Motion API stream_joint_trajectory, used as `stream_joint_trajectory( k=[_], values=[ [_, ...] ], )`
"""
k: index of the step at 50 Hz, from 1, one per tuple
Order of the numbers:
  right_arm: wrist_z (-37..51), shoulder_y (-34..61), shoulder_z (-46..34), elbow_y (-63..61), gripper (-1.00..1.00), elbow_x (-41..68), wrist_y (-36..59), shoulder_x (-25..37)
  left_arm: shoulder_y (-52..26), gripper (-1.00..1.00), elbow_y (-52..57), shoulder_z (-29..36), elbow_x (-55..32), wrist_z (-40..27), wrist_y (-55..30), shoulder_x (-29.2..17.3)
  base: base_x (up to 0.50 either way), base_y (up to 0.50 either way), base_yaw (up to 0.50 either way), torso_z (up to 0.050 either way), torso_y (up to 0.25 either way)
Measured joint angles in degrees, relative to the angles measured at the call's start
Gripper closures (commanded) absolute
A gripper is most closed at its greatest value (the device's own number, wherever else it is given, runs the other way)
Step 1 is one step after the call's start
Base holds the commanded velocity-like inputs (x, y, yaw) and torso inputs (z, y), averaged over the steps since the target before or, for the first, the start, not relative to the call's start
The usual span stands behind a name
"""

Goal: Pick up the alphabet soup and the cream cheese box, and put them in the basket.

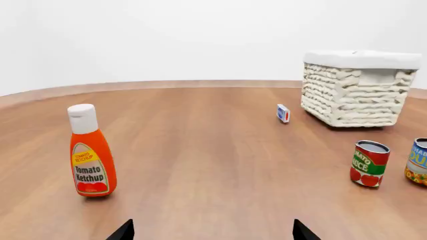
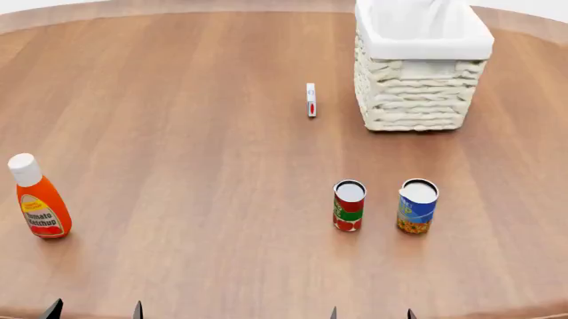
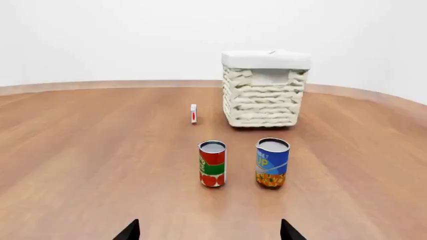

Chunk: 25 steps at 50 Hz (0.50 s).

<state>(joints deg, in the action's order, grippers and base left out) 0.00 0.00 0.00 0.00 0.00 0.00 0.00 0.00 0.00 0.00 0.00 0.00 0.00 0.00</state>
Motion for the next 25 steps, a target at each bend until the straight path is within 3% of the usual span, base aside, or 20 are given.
stream_joint_trajectory(
  k=[16,25],
  values=[
    [3.01,0.02,-2.33,-1.09,-1.0,1.04,0.69,1.78,-0.2,-1.0,-1.01,2.08,-1.42,-2.25,0.99,-1.95,0.0,0.0,0.0,0.0,0.0],
    [5.38,0.17,-3.47,-0.88,-1.0,1.04,0.4,2.67,-0.25,-1.0,-1.6,3.25,-1.99,-3.58,1.8,-2.86,0.0,0.47,0.0,0.0,0.0]
  ],
)
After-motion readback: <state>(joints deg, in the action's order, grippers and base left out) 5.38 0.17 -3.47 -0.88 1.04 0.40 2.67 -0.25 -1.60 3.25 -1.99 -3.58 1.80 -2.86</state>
